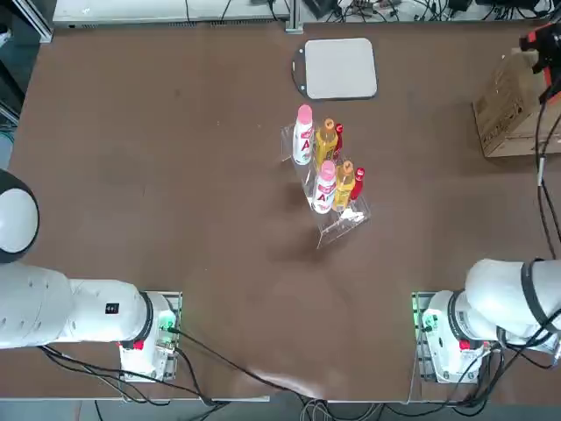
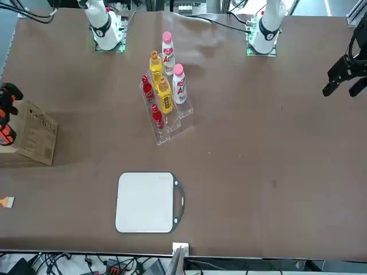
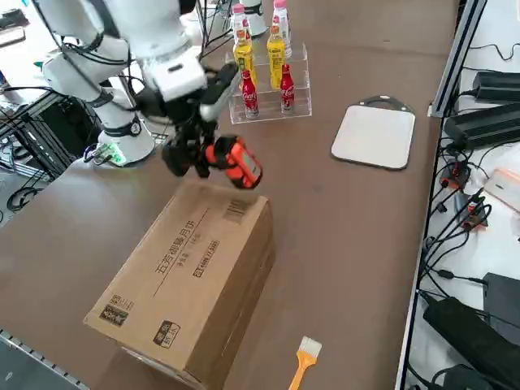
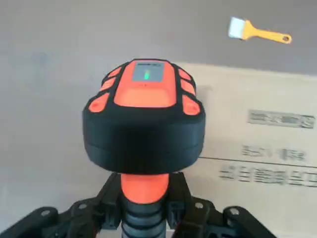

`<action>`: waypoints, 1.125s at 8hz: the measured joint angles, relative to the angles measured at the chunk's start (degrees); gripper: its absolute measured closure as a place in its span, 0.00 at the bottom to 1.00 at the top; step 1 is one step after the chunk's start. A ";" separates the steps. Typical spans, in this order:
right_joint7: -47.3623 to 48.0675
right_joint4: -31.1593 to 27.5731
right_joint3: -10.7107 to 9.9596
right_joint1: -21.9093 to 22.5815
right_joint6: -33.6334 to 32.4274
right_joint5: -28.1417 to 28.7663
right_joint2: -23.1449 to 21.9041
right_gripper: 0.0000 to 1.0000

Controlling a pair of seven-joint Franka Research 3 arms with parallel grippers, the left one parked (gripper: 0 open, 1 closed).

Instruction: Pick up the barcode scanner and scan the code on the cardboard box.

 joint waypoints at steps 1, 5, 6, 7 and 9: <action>-2.46 2.11 0.01 -1.89 0.03 0.04 2.97 0.56; -3.53 6.35 0.81 -2.51 -0.66 0.12 6.76 0.56; -3.53 6.35 0.88 -2.50 -0.80 0.12 6.76 0.56; -3.53 6.37 0.88 -2.50 -1.02 0.12 6.76 0.56; -3.53 6.47 0.89 -2.49 -2.20 0.13 6.76 0.56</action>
